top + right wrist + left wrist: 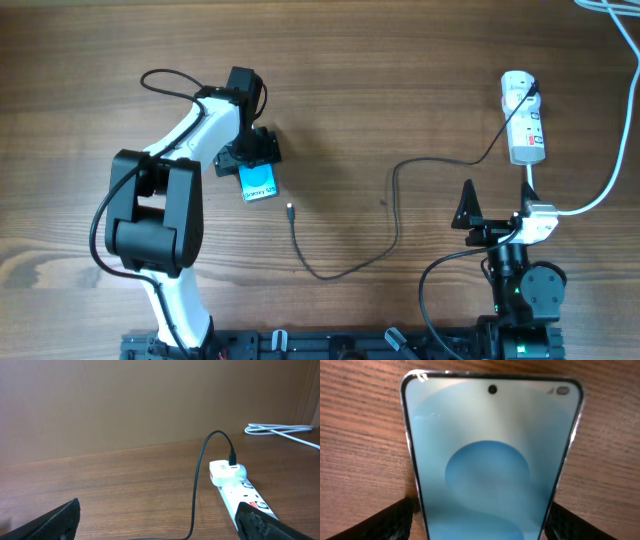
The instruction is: Plug charger to phone and switch on socket
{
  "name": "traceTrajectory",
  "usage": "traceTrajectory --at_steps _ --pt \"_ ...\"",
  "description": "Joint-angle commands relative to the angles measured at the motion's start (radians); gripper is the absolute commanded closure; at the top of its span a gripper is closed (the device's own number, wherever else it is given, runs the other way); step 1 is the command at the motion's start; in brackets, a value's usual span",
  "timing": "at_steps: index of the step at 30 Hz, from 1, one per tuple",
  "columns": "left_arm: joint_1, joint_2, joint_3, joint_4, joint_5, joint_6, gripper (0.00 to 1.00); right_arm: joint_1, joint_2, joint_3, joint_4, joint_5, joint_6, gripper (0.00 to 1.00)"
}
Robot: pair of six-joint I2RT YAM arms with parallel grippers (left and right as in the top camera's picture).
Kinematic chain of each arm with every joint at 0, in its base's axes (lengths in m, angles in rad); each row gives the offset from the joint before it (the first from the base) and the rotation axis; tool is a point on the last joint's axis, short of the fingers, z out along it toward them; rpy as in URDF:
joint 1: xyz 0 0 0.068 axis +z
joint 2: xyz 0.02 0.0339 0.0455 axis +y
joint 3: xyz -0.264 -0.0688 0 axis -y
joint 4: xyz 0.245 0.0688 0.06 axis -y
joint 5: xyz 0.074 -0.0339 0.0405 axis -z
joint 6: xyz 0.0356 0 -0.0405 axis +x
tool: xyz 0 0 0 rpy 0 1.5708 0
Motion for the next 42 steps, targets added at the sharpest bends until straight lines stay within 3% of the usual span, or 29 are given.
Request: traceTrajectory --at_steps 1,5,9,15,20,22,25,31,36,39,42 --pt "0.010 0.095 -0.067 0.005 0.034 0.030 0.16 0.004 -0.003 -0.001 0.005 -0.013 -0.010 0.00" --pt "0.010 0.095 -0.067 0.005 0.034 0.029 0.18 0.004 -0.003 -0.001 0.005 -0.013 -0.010 0.00" --pt "0.010 0.086 -0.064 0.004 0.034 0.029 0.34 0.004 -0.003 -0.001 0.005 -0.013 -0.010 0.00" --pt "0.012 0.048 -0.064 0.004 0.034 0.026 0.44 0.004 -0.003 -0.001 0.005 -0.013 -0.010 0.00" --pt "0.023 0.017 -0.062 -0.013 0.045 0.031 0.43 0.004 -0.003 -0.001 0.005 -0.021 0.022 0.00" --pt "0.045 -0.006 -0.046 -0.030 0.122 0.064 0.43 0.004 -0.003 -0.001 0.008 -0.020 0.021 0.00" --pt "0.116 -0.050 -0.026 -0.021 0.381 0.134 0.43 0.004 -0.003 -0.001 0.020 -0.098 0.105 0.00" --pt "0.217 -0.055 -0.027 0.006 0.576 0.241 0.45 0.004 0.050 0.064 -0.059 -0.298 0.102 0.01" --pt "0.235 -0.054 -0.027 -0.008 0.600 0.286 0.45 0.004 0.308 0.401 -0.227 -0.402 0.099 0.00" --pt "0.232 -0.054 -0.027 -0.008 0.600 0.288 0.45 0.004 0.638 0.836 -0.558 -0.497 0.092 0.00" --pt "0.232 -0.054 -0.027 -0.008 0.600 0.288 0.45 0.004 0.893 1.147 -0.821 -0.519 0.104 0.00"
